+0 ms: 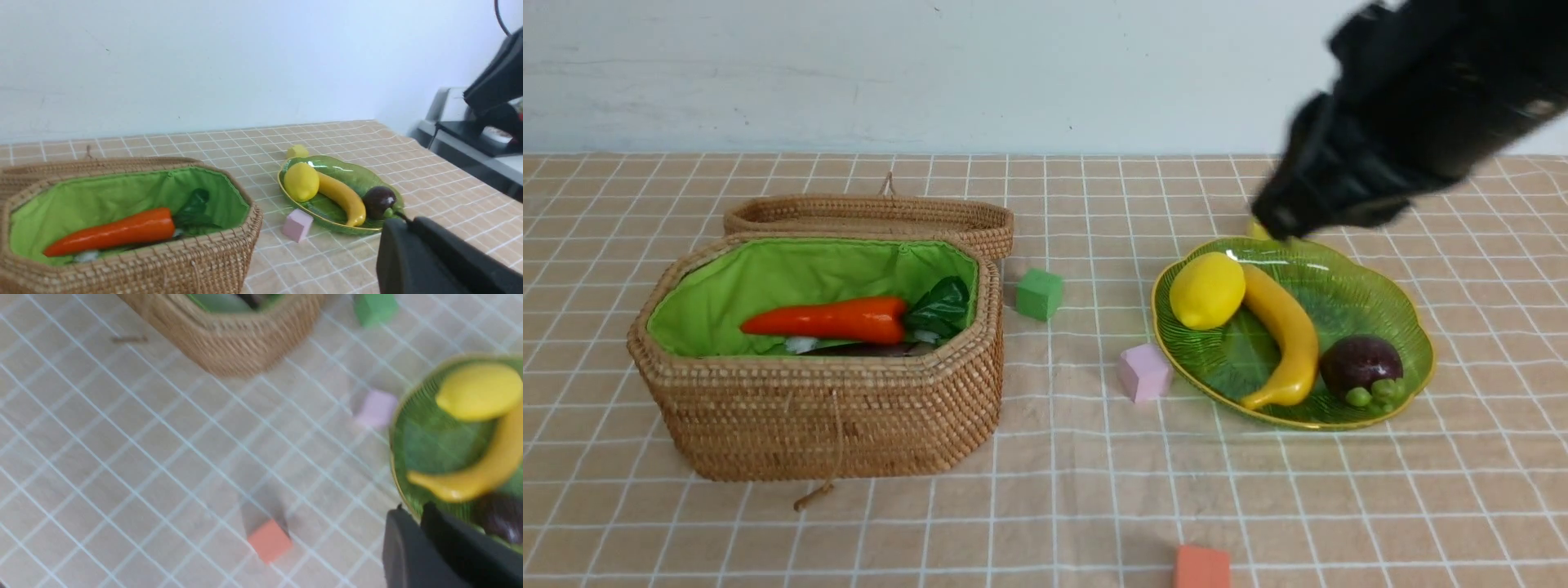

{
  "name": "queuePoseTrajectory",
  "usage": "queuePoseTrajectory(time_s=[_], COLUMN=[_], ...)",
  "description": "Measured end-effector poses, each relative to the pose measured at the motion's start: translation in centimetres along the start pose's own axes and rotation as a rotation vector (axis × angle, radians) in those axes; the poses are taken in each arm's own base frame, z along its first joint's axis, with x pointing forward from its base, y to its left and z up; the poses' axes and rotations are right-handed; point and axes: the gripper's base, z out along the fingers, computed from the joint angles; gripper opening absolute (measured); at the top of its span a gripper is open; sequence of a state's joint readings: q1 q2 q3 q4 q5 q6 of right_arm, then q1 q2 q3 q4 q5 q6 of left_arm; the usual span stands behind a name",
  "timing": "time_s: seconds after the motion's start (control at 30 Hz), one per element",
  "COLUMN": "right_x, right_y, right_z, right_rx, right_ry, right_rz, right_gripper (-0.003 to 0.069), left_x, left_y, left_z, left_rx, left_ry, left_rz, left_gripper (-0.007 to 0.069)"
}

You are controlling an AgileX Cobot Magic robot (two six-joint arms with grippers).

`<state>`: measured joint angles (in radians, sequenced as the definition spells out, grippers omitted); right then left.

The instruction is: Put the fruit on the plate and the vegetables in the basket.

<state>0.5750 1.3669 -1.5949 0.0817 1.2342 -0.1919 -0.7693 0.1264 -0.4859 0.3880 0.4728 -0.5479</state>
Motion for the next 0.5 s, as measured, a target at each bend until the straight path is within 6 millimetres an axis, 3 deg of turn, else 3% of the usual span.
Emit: queuePoseTrajectory(time_s=[0.17, 0.27, 0.37, 0.47, 0.5], right_x=[6.6, 10.1, 15.1, 18.0, 18.1], right_y=[0.7, 1.3, 2.1, 2.5, 2.5], right_z=[-2.5, -2.7, -2.7, -2.5, -2.4], right_rx=[0.056, 0.058, 0.066, 0.075, 0.080], right_ry=[0.043, 0.074, 0.092, 0.064, 0.057], right_rz=[0.172, 0.262, 0.384, 0.426, 0.429], right_gripper=[0.0013, 0.0015, 0.0026, 0.0035, 0.0036], left_x=[3.6, 5.0, 6.4, 6.8, 6.9], left_y=[0.4, 0.5, 0.6, 0.7, 0.7], left_z=[-0.5, 0.1, 0.6, 0.7, 0.7], left_rx=[0.058, 0.065, 0.060, 0.061, 0.060], left_ry=[-0.066, -0.043, -0.004, 0.006, 0.008], left_rz=[-0.017, -0.012, -0.008, -0.006, -0.005], left_gripper=[0.0004, 0.0006, 0.0008, 0.0013, 0.0013])
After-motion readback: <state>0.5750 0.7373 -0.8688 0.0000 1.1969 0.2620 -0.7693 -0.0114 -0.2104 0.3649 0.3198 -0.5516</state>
